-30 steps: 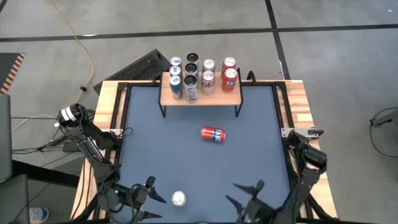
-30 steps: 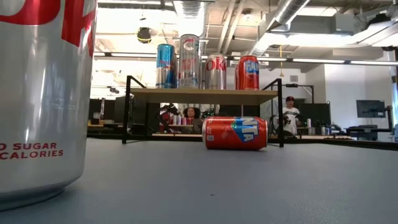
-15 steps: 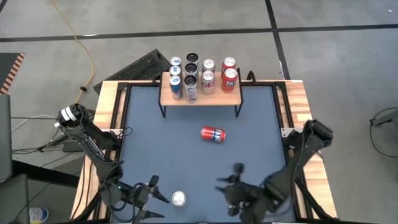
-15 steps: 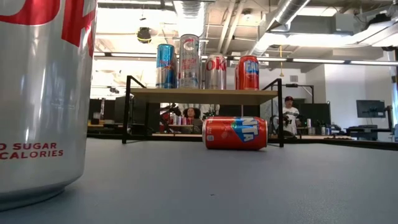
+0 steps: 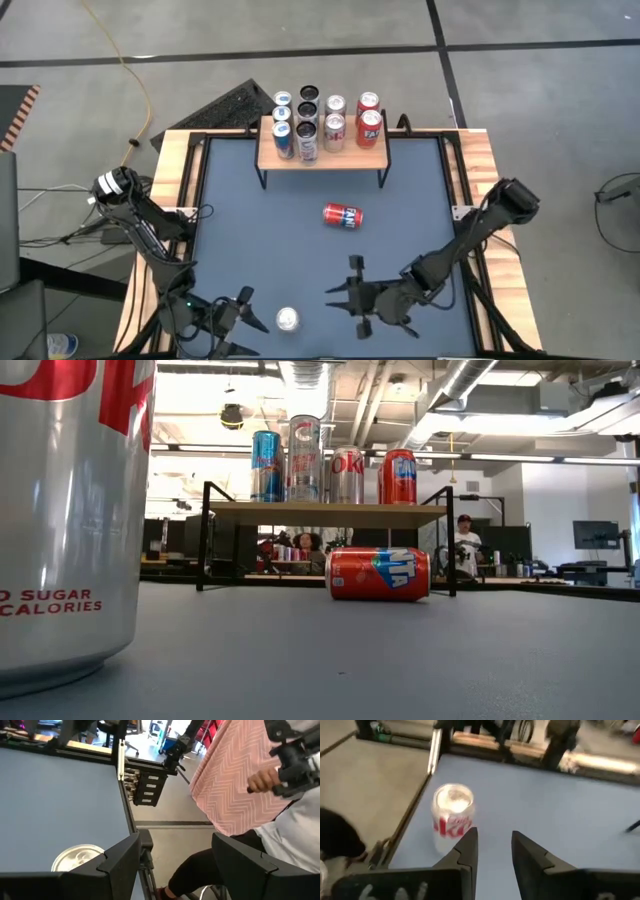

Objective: Place canned beverage on shelf
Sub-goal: Put the silver soda can on the shelf aligned with the other silver soda can

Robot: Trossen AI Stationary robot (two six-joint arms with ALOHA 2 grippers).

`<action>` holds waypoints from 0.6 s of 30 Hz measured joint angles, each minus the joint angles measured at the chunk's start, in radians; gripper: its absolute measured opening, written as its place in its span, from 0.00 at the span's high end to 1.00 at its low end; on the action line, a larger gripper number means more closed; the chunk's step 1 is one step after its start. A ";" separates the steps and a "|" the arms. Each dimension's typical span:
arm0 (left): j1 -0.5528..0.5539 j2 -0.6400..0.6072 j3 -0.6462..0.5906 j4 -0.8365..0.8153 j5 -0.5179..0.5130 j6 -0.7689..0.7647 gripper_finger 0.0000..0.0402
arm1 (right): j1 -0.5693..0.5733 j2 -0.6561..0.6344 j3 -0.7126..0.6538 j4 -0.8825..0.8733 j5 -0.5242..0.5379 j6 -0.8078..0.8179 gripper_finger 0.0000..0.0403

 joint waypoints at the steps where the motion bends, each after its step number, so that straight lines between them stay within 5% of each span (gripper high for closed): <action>1: -0.002 0.000 0.000 -0.003 -0.005 -0.012 0.41 | -0.006 0.003 -0.003 -0.006 -0.001 0.005 0.74; 10: -0.025 0.000 0.001 -0.137 -0.138 -0.110 0.41 | -0.044 0.055 0.001 -0.001 -0.268 -0.006 0.70; 18: -0.017 0.000 0.001 -0.181 -0.140 -0.119 0.41 | -0.054 0.057 -0.001 0.079 -0.281 -0.021 0.33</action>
